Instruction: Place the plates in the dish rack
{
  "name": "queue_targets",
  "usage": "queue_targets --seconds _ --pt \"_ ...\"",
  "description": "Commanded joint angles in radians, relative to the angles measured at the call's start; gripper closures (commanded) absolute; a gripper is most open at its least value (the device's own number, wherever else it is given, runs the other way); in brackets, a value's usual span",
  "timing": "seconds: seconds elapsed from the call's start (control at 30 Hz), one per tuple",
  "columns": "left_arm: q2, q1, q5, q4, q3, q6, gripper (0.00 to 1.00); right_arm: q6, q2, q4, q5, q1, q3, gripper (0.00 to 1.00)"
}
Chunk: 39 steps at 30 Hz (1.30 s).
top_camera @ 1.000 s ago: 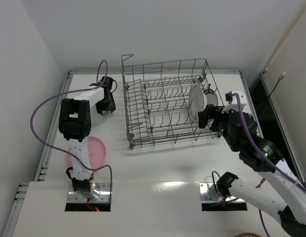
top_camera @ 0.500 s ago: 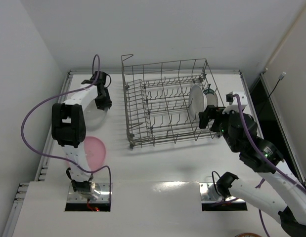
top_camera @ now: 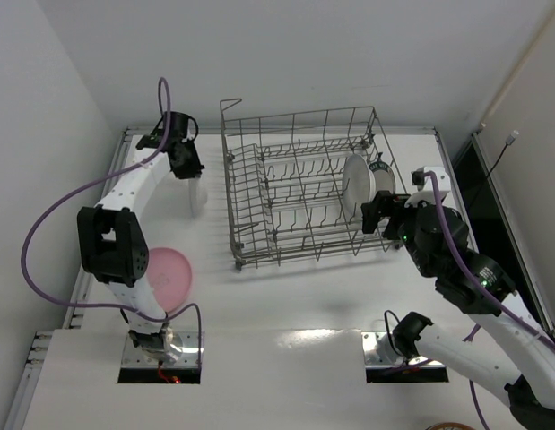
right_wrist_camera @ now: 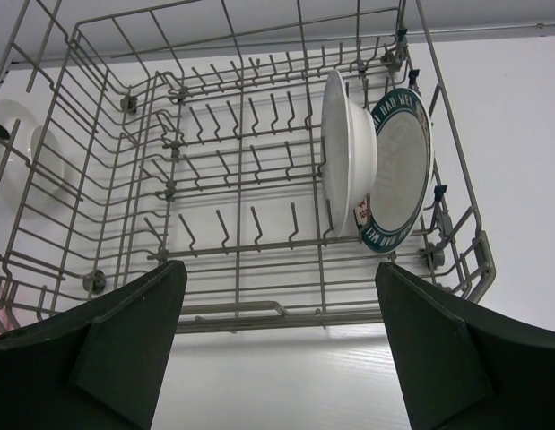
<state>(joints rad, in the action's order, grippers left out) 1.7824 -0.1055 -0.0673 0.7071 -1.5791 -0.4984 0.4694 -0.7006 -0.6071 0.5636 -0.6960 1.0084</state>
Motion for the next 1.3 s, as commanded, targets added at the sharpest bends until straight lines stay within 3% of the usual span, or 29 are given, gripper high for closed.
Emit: queue_targets --seconds 0.0,0.33,0.5,0.63,0.77,0.87,1.03,1.17,1.27 --pt "-0.066 -0.005 0.014 -0.032 -0.021 -0.023 1.00 -0.012 0.006 0.021 0.019 0.003 -0.004 0.15" --pt "-0.198 -0.014 -0.020 -0.032 -0.096 -0.089 1.00 -0.003 0.015 0.021 0.019 0.003 -0.004 0.15" --pt "-0.230 -0.014 -0.098 0.037 -0.359 -0.120 1.00 -0.003 0.024 0.021 0.010 0.003 -0.004 0.15" --pt "-0.300 -0.014 -0.030 -0.033 -0.417 -0.178 1.00 -0.003 0.024 0.021 0.010 0.003 0.006 0.15" --pt "-0.394 -0.081 0.154 -0.202 -0.313 -0.245 1.00 0.006 0.042 0.010 0.019 0.003 0.006 0.15" --pt "-0.462 -0.138 0.210 -0.411 -0.162 -0.305 1.00 0.006 0.064 0.000 0.030 0.003 0.006 0.15" --pt "-0.423 -0.275 0.276 -0.442 -0.268 -0.333 1.00 0.025 0.087 -0.010 0.041 0.003 0.015 0.15" --pt "-0.399 -0.425 0.313 -0.529 -0.246 -0.342 1.00 0.035 0.098 -0.010 0.062 0.003 0.015 0.15" --pt "-0.379 -0.486 0.255 -0.529 -0.204 -0.342 1.00 0.044 0.107 -0.010 0.071 0.003 0.015 0.15"
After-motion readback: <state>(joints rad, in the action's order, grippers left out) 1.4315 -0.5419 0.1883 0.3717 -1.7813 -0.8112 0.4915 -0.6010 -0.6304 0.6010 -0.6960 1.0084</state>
